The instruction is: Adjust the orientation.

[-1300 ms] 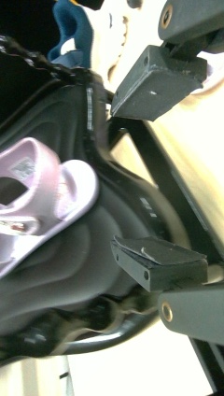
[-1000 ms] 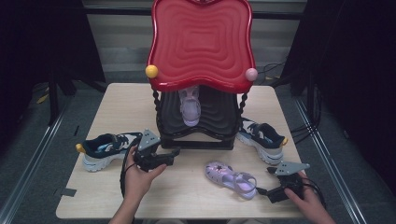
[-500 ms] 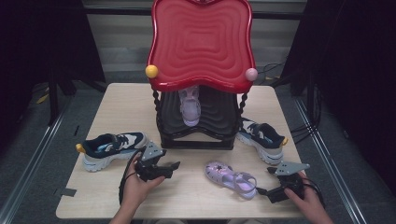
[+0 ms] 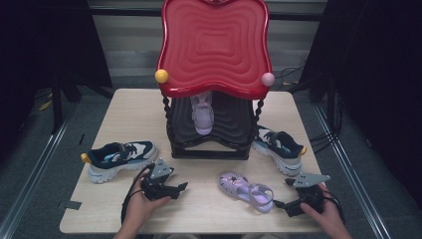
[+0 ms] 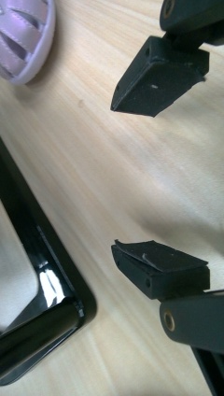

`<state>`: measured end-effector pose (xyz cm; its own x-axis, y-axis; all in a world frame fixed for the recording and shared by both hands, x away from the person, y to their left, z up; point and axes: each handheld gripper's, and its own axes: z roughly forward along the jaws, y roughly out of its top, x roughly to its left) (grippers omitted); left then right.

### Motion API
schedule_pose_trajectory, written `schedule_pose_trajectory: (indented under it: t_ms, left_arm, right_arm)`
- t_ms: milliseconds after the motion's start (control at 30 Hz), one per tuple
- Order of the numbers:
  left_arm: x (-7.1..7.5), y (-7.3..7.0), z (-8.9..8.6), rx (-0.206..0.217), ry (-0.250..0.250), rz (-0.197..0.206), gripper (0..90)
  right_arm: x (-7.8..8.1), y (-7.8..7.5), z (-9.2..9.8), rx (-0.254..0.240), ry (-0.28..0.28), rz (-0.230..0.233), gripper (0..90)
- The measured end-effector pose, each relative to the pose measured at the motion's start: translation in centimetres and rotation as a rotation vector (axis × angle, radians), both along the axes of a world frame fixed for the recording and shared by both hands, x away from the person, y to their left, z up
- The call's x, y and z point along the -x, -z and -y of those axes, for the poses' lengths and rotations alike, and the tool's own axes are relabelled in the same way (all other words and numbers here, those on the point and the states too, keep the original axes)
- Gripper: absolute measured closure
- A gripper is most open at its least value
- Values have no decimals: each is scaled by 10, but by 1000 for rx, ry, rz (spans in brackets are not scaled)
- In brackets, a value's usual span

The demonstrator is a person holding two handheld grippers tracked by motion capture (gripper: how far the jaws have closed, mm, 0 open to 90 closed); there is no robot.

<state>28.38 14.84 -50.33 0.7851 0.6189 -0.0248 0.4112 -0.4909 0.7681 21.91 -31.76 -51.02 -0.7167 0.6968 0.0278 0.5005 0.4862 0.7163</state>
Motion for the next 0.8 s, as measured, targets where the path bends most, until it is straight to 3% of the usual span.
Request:
schedule_pose_trajectory:
  t_ms: [300, 433, 500, 633, 733, 800]
  left_arm:
    - [5, 4, 2, -54, 24, -5, 238]
    - [5, 4, 1, -52, 24, -15, 229]
    - [3, 4, 0, -50, 20, -29, 221]
    - [3, 4, 0, -54, 16, -29, 205]
    - [3, 4, 0, -57, 22, -30, 202]
    - [3, 4, 0, -58, 21, -30, 200]
  right_arm:
    - [2, 0, -1, 3, 23, -4, 76]
    - [1, -4, -1, 21, 18, -20, 136]
    - [-1, -6, -2, 5, 6, -44, 137]
    - [-2, -12, -4, 16, 4, -40, 141]
    - [-3, -18, -4, -14, 14, -45, 144]
    - [-3, -24, -4, -8, 16, -31, 160]
